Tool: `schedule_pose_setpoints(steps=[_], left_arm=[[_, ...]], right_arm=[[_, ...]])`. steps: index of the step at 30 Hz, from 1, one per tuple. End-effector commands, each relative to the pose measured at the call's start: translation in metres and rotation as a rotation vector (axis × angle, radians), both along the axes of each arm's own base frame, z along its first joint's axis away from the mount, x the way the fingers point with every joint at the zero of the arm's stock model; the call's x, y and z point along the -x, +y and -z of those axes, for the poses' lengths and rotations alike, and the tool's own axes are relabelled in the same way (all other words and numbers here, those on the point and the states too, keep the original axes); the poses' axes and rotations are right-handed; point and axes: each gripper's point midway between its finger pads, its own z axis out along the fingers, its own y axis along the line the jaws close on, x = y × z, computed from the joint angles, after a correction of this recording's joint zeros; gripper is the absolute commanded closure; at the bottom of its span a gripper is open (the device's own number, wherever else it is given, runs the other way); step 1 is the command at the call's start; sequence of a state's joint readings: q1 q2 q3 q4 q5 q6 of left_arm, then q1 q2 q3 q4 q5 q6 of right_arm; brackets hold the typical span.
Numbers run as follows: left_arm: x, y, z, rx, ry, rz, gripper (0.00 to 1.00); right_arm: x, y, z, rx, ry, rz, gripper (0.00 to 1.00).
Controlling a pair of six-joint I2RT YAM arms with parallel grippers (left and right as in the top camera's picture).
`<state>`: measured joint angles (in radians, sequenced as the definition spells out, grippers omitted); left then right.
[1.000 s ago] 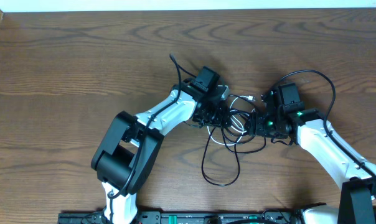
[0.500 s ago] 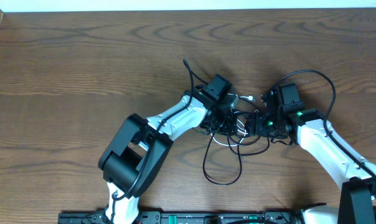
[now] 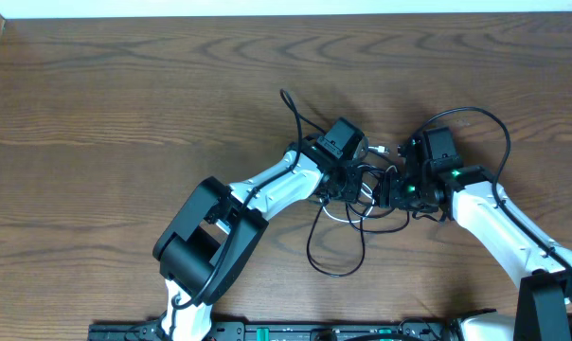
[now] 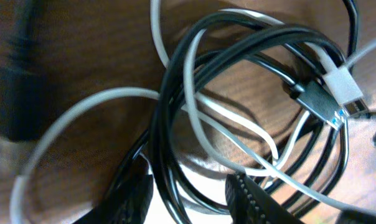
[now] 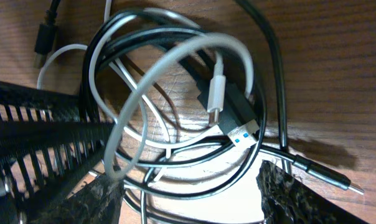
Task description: Untangle cables
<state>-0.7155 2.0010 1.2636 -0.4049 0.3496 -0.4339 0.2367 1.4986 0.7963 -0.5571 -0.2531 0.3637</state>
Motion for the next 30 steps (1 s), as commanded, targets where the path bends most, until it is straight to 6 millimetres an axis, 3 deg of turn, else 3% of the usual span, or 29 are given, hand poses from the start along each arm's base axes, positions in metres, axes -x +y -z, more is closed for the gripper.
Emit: schedule_pose_setpoints(steps=[1, 13, 18, 23, 27, 30], left_arm=[[-0.002, 0.012, 0.014, -0.059, -0.003, -0.040, 0.61], [0.012, 0.003, 0.023, -0.121, -0.029, -0.034, 0.63], [0.015, 0.000, 0.023, -0.121, -0.028, -0.023, 0.90], [0.014, 0.005, 0.022, -0.129, -0.024, -0.027, 0.93], [0.005, 0.017, 0.006, -0.126, -0.040, -0.040, 0.93], [-0.008, 0.029, -0.019, -0.097, -0.067, -0.080, 0.92]], right_arm=[[0.000, -0.002, 0.000, 0.004, 0.004, 0.018, 0.35], [0.001, -0.003, 0.000, 0.006, 0.011, 0.018, 0.35], [0.001, -0.003, 0.000, 0.006, 0.012, 0.018, 0.35], [0.001, -0.003, 0.000, 0.006, 0.012, 0.018, 0.35], [0.002, -0.003, 0.001, 0.007, 0.013, 0.018, 0.35], [0.000, -0.002, 0.000, 0.005, 0.008, 0.018, 0.34]])
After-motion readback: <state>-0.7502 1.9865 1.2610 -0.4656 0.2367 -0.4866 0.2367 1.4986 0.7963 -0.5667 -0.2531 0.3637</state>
